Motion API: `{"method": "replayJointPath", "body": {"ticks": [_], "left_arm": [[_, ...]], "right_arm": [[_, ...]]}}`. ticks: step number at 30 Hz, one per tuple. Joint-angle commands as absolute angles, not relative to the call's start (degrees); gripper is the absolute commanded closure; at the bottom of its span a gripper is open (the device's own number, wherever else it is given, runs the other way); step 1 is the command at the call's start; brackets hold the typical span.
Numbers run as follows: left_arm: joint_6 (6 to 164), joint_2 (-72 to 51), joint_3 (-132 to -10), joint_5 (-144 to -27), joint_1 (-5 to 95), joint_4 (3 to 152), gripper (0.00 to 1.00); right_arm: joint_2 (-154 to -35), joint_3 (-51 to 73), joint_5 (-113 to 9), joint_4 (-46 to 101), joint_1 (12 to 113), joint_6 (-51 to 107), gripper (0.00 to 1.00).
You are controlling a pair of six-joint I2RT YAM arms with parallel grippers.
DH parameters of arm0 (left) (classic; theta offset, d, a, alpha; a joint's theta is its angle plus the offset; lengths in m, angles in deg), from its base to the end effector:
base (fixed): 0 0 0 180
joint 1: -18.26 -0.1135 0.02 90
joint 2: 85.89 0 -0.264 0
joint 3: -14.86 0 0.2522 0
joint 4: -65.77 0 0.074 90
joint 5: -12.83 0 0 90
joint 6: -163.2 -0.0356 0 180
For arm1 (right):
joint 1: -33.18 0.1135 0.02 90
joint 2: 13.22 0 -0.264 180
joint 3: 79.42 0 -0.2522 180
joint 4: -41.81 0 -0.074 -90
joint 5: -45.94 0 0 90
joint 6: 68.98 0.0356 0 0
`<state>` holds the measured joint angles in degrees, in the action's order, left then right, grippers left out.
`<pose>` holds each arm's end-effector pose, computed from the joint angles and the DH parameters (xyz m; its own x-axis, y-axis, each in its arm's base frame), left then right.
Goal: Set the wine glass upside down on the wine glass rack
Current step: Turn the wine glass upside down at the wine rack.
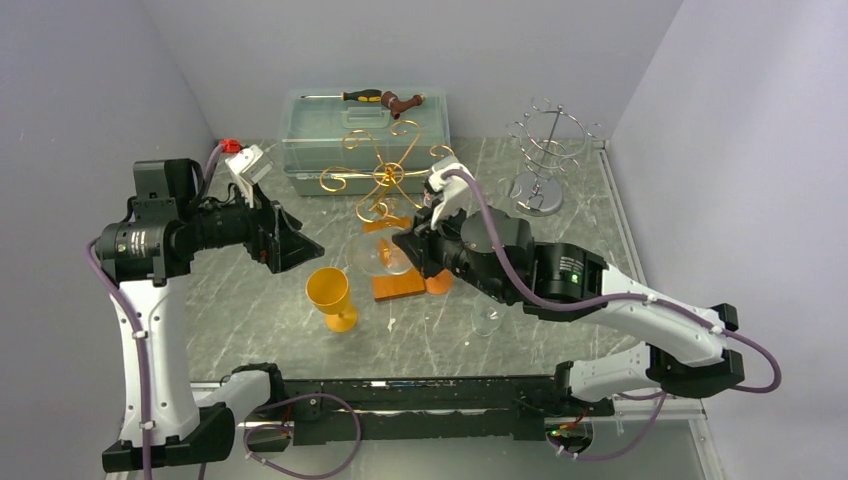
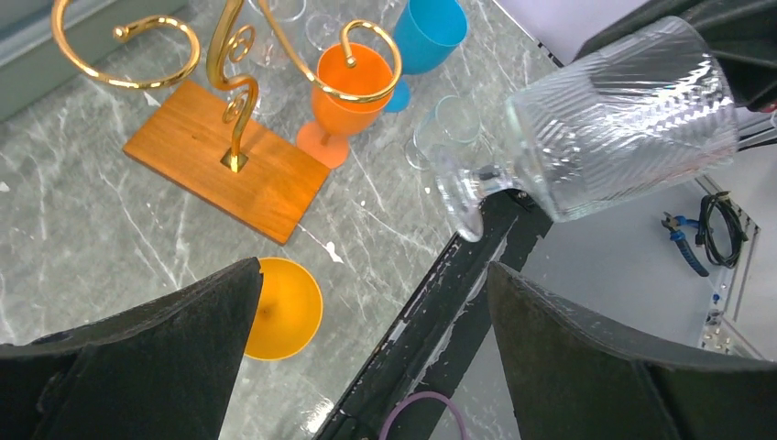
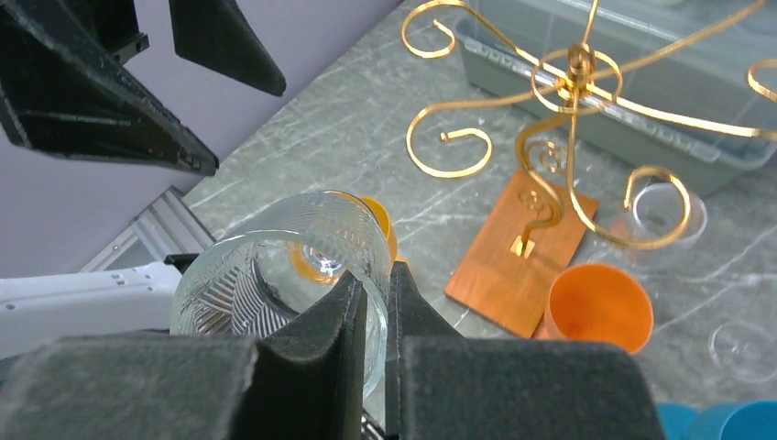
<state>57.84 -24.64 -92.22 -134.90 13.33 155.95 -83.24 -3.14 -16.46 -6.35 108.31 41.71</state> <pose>0.1373 -0.0184 0.4608 -0.5242 0.0967 -0.8461 0.7211 0.5790 -0.3805 0.0780 0.2295 0.4752 -0.3219 0.0078 -0.9467 -0.6709 0.7037 0.2339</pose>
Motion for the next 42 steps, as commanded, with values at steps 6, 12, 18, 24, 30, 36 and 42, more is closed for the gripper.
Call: {"method": "replayJointPath", "body": {"ticks": [6,12,18,24,30,36,42], "left_arm": [[58.34,-26.06,-95.60,-139.29,13.98,159.01,0.14],[57.69,-25.53,-94.27,-139.84,14.01,161.77,0.31],[58.87,-27.09,-90.70,-138.56,14.00,158.70,0.25],[60.99,-28.48,-88.42,-137.70,13.95,154.14,0.24],[62.27,-29.23,-86.35,-139.22,13.98,149.15,0.33],[63.84,-31.45,-84.67,-138.15,13.97,142.97,0.48],[60.39,-30.54,-85.87,-137.88,14.00,143.76,0.98]], "right_arm": [[-90.08,-13.38,-16.85,4.42,108.41,33.54,1.00],[-92.32,-14.88,-17.87,10.93,108.41,31.68,1.00],[-94.68,-16.54,-21.88,14.05,108.41,32.53,1.00],[-94.58,-13.34,-25.30,17.56,108.41,35.17,1.00],[-92.63,-8.05,-27.38,22.09,108.41,37.82,1.00],[-91.21,-5.39,-28.05,22.85,108.41,40.18,1.00],[-87.28,-0.68,-28.65,24.17,108.33,42.27,1.00]]}}
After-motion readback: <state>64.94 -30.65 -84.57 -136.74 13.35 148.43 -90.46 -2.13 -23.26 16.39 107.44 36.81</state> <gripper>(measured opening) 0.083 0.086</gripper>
